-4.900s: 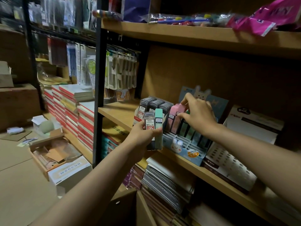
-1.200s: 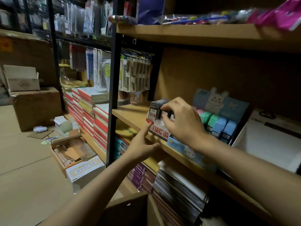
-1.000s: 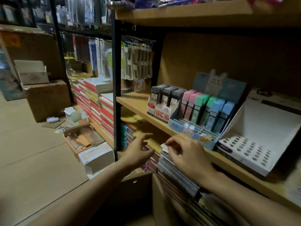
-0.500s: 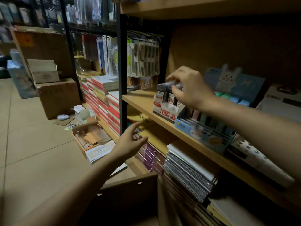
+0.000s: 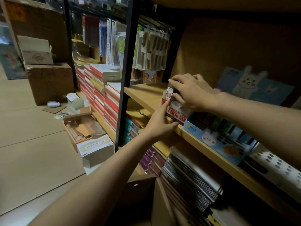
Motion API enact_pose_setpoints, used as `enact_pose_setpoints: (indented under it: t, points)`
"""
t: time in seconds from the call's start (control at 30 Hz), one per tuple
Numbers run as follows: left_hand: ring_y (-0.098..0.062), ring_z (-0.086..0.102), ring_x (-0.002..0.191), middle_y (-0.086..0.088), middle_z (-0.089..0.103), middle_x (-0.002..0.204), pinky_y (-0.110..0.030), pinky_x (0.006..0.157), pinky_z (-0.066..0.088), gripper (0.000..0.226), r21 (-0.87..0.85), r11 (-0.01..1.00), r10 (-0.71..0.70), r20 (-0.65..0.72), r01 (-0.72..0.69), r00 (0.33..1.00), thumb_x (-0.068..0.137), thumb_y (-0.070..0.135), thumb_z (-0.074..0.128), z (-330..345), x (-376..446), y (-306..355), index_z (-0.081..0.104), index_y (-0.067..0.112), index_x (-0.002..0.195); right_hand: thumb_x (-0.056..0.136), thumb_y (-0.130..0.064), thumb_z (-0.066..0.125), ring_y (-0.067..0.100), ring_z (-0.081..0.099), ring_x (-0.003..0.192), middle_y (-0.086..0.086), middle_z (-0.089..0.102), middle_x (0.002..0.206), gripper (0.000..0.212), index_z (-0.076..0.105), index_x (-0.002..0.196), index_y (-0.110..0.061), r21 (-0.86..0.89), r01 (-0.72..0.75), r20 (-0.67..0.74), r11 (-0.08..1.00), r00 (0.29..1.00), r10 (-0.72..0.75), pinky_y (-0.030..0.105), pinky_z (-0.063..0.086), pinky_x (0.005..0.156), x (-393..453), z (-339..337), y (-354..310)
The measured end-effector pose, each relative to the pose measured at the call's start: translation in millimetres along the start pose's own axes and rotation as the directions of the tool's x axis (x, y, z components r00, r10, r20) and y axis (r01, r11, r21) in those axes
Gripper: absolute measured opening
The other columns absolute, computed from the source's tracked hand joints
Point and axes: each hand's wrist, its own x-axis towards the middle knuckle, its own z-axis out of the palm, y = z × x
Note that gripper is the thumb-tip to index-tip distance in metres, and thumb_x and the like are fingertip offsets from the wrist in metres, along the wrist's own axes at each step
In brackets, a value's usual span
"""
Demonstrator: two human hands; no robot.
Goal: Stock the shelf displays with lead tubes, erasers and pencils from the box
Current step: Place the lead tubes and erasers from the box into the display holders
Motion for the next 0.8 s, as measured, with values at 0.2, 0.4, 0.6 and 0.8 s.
enact_pose_setpoints:
  t: [0.2, 0.4, 0.6, 0.8]
  points:
    - [-0.015, 0.025, 0.144, 0.000, 0.021, 0.160, -0.037, 0.117, 0.028, 0.078, 0.076, 0.997, 0.026, -0.031, -0.023, 0.999, 0.089, 0.019, 0.066, -3, -18, -7, 0.022, 0.024, 0.152, 0.099, -0.033, 0.048, 0.023, 0.030, 0.140, 0.007, 0.032, 0.153, 0.052, 0.037, 0.147, -0.018, 0.214, -0.026, -0.198, 0.977, 0.978, 0.070, 0.044, 0.026, 0.111, -32, -10, -26]
    - [-0.020, 0.064, 0.108, -0.004, 0.065, 0.116, -0.036, 0.095, 0.052, 0.035, 0.205, 0.955, -0.261, 0.247, 0.213, 0.933, 0.089, 0.013, 0.067, -11, -123, -69, 0.057, 0.011, 0.122, 0.092, -0.028, 0.053, 0.015, 0.056, 0.103, 0.000, 0.057, 0.113, 0.022, 0.062, 0.109, -0.017, 0.680, 0.111, -0.200, 0.725, 0.979, 0.037, 0.029, 0.050, 0.083, -156, 39, -128]
    - [-0.022, 0.047, 0.126, -0.009, 0.042, 0.141, -0.031, 0.105, 0.040, 0.055, 0.515, 0.673, -0.700, 0.209, 0.531, 0.683, 0.089, 0.024, 0.067, 21, -263, -154, 0.045, 0.018, 0.140, 0.091, -0.029, 0.064, 0.017, 0.044, 0.127, -0.004, 0.041, 0.137, 0.052, 0.045, 0.139, -0.025, 0.778, -0.299, 0.474, 0.553, 0.857, -0.203, 0.029, 0.038, 0.106, -253, 142, -233]
    - [-0.037, 0.006, 0.145, -0.010, -0.002, 0.161, -0.050, 0.116, 0.021, 0.090, 0.387, 0.353, -0.917, -0.037, 0.852, 0.397, 0.085, 0.038, 0.069, 96, -330, -198, 0.011, 0.031, 0.153, 0.080, -0.053, 0.070, 0.036, 0.001, 0.149, 0.009, -0.008, 0.162, 0.103, 0.001, 0.155, -0.036, 0.625, -0.366, 0.750, 0.689, 0.524, -0.403, 0.054, 0.016, 0.119, -291, 209, -308]
